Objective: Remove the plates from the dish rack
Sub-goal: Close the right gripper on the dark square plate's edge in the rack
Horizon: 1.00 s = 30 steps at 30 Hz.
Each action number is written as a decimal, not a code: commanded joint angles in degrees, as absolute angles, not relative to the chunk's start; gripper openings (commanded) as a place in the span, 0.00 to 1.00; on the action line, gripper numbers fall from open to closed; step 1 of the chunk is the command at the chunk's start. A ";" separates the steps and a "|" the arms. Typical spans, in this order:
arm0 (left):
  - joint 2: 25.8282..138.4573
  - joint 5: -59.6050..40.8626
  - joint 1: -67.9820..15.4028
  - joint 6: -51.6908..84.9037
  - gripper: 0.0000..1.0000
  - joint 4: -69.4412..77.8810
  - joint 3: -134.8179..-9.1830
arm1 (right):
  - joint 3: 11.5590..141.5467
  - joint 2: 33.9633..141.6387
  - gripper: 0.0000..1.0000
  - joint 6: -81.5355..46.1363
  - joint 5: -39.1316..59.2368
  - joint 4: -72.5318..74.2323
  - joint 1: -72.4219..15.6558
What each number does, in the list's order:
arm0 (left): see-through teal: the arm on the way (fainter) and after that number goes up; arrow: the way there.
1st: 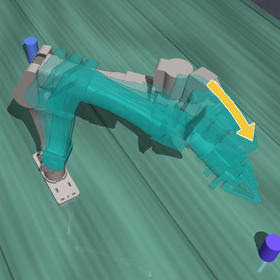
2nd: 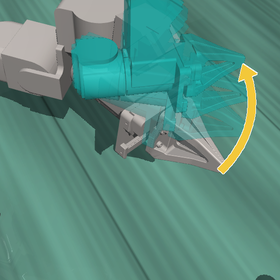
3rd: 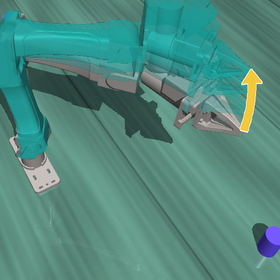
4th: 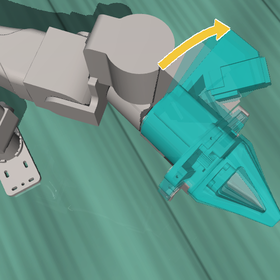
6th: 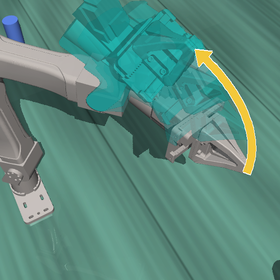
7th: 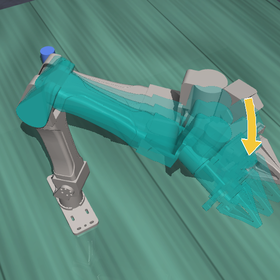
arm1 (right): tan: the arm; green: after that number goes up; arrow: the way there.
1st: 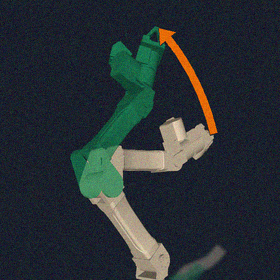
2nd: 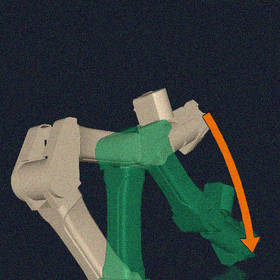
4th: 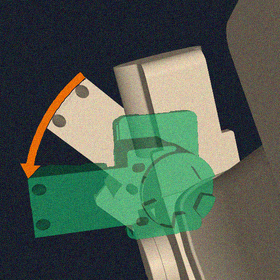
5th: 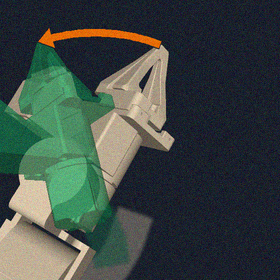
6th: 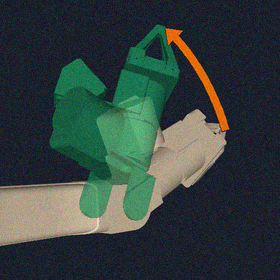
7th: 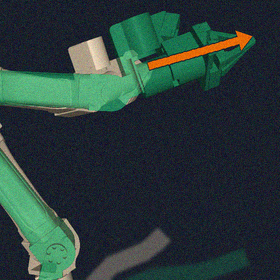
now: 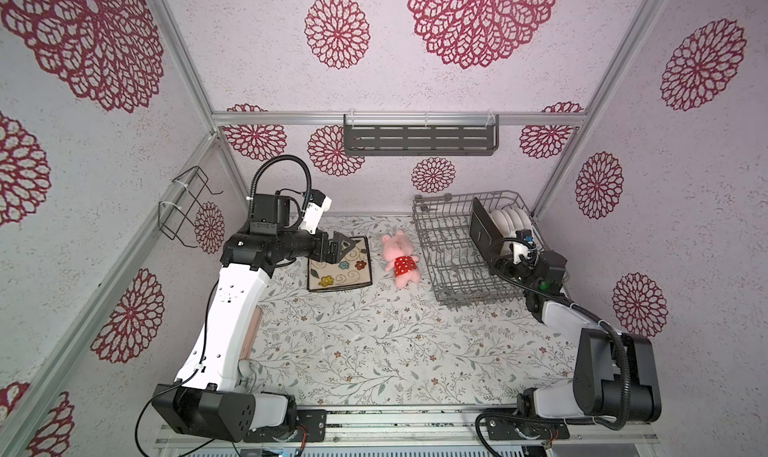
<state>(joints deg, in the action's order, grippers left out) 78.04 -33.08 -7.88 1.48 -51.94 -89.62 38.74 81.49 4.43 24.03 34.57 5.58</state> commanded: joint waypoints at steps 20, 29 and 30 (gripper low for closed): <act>76.70 -35.34 -8.44 -2.00 0.97 -47.65 -89.71 | 39.79 96.26 0.73 2.11 31.47 61.60 5.54; 79.48 -34.43 -8.44 -3.47 0.97 -48.82 -91.10 | 42.62 101.96 0.65 2.29 31.71 64.99 4.75; 79.75 -34.66 -8.40 -3.51 0.98 -48.87 -91.22 | 42.82 102.55 0.65 2.28 31.74 65.39 4.75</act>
<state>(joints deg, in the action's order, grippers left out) 78.98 -34.87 -8.01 -1.32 -48.82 -89.67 41.19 101.86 2.96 30.35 60.51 5.08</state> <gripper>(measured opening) 0.974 0.648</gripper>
